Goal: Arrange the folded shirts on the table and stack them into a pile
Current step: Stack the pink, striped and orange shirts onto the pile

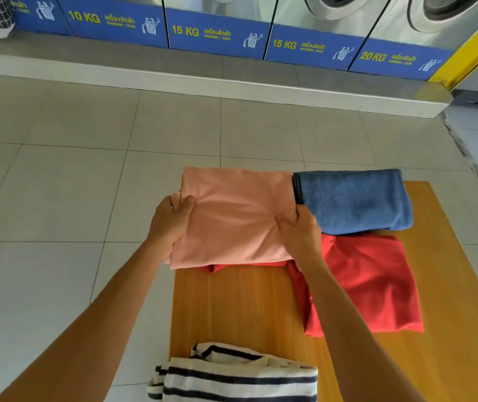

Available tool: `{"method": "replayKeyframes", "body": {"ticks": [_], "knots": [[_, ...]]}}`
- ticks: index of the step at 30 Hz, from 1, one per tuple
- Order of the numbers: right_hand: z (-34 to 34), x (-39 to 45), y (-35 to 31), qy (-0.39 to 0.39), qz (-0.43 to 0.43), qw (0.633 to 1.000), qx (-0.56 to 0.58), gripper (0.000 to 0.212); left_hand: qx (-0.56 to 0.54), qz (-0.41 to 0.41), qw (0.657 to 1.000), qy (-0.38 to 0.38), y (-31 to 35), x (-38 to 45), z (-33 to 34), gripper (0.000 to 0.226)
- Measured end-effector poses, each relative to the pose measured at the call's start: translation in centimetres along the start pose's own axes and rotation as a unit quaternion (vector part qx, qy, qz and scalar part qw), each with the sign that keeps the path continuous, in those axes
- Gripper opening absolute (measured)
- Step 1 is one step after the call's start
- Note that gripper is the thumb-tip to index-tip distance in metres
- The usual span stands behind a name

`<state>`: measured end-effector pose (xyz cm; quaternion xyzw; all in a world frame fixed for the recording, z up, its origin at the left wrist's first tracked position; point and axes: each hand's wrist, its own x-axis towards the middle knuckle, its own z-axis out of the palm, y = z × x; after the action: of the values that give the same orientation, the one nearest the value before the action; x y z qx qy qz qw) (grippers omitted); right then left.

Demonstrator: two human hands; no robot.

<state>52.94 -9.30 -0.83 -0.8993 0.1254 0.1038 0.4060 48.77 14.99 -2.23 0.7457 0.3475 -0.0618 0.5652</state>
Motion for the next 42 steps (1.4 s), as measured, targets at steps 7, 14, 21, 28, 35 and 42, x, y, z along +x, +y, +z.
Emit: {"method": "replayKeyframes", "body": {"ticks": [7, 14, 21, 28, 35, 42], "knots": [[0.1, -1.2, -0.4, 0.096, -0.043, 0.993, 0.044, 0.042, -0.069, 0.087, 0.987, 0.115, 0.5, 0.1, 0.0, 0.041], [0.0, -3.7, -0.5, 0.116, -0.065, 0.991, -0.001, 0.037, 0.03, 0.02, 0.998, 0.047, -1.4, -1.1, -1.2, 0.053], [-1.5, -15.3, 6.2, 0.186, -0.051, 0.981, 0.014, 0.026, 0.09, 0.05, 0.993, -0.052, -5.0, -10.0, -4.3, 0.038], [-3.8, -26.5, 14.2, 0.146, 0.064, 0.985, -0.064, 0.034, 0.156, -0.072, 0.98, -0.098, -15.4, -23.9, -5.7, 0.06], [-4.6, -29.8, 14.9, -0.067, 0.183, 0.981, 0.01, 0.047, 0.133, -0.076, 0.987, -0.041, -17.1, -30.1, -2.7, 0.043], [-4.3, -27.5, 14.5, -0.105, 0.137, 0.973, 0.152, 0.037, 0.203, -0.052, 0.978, -0.009, -15.1, -28.2, -0.9, 0.066]]}}
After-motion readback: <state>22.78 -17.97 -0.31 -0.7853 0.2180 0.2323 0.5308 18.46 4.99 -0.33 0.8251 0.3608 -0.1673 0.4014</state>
